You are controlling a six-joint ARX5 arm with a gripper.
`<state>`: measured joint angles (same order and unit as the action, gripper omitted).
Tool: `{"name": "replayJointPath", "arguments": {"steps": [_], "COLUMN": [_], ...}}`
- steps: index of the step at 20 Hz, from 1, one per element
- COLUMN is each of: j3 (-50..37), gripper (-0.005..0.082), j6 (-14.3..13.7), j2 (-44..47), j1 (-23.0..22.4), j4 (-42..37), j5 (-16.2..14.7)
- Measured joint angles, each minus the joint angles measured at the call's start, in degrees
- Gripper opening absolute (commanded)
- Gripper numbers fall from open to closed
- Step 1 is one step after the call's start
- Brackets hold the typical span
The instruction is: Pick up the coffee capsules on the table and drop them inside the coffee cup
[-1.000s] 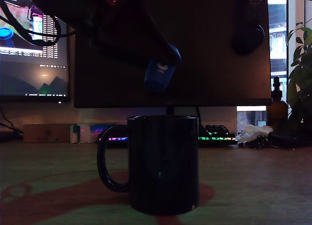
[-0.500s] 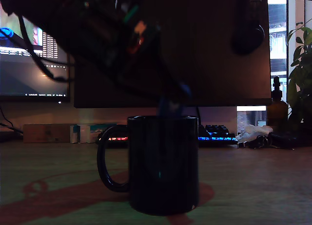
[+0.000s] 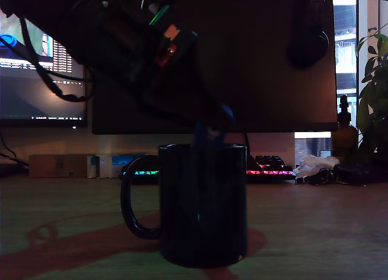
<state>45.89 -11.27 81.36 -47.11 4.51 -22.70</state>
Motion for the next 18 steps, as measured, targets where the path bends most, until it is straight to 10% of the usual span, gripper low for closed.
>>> {"name": "replayJointPath", "arguments": {"steps": [12, 15, 18], "j3": [0.0, 0.0, 0.0], "gripper": [0.0227, 0.0573, 0.0629], "j6": [0.55, 0.55, 0.63], "j2": [0.0, 0.0, 0.0], "j1": [0.0, 0.0, 0.02], "j4": [1.68, 1.51, 1.46], "j5": [0.0, 0.24, 1.29]}}
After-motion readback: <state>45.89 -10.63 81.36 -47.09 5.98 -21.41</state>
